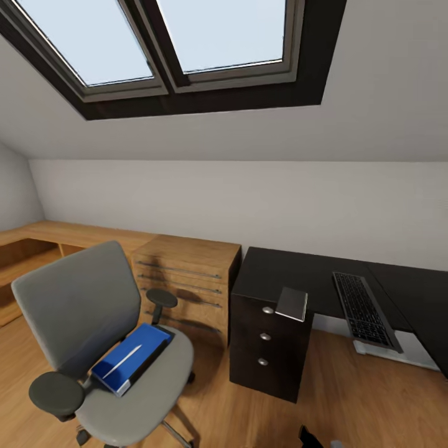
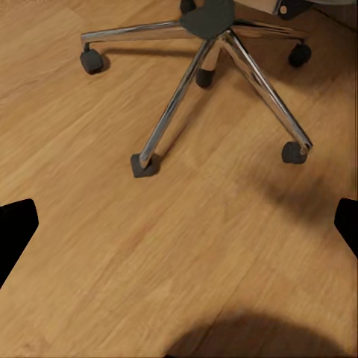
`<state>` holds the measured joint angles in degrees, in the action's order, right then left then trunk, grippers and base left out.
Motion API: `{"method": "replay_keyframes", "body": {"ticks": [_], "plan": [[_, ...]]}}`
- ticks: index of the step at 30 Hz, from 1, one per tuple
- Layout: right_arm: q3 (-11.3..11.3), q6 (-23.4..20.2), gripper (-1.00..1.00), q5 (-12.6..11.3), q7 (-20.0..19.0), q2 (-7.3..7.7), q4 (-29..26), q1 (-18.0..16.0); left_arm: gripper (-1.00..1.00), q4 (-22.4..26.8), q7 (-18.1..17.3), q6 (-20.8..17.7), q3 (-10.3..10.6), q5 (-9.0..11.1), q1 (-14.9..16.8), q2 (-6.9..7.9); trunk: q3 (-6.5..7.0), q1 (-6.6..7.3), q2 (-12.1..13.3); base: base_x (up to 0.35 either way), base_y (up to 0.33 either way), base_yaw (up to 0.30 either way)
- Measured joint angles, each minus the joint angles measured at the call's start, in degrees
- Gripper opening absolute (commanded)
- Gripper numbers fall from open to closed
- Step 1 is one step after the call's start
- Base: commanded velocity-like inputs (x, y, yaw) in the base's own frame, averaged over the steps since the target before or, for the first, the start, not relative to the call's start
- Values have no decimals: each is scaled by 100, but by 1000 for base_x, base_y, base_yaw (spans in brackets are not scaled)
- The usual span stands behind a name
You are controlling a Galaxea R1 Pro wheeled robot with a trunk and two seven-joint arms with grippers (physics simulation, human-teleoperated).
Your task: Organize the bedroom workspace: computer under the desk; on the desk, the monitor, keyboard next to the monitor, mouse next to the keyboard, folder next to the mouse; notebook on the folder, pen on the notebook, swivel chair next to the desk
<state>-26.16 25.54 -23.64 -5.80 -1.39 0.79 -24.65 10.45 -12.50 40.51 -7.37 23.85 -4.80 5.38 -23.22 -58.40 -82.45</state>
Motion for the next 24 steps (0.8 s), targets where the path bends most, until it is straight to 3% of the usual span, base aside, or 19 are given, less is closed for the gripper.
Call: {"method": "replay_keyframes", "body": {"ticks": [5,6,14,24], "plan": [[0,0,100,179,0,5,0,5,100,0,3,0,-3,3,0,0,-11,0,0,0,0,-269],[3,2,100,397,-1,6,0,9,100,0,7,0,-17,4,0,-4,-12,0,0,0,0,-267],[1,18,100,1053,1,14,0,17,100,-175,6,-7,1,-1,-2,-64,-14,0,0,0,0,-266],[0,27,100,1265,0,18,-3,17,100,-222,40,-20,33,-68,0,-411,-14,0,0,0,0,-266]]}}
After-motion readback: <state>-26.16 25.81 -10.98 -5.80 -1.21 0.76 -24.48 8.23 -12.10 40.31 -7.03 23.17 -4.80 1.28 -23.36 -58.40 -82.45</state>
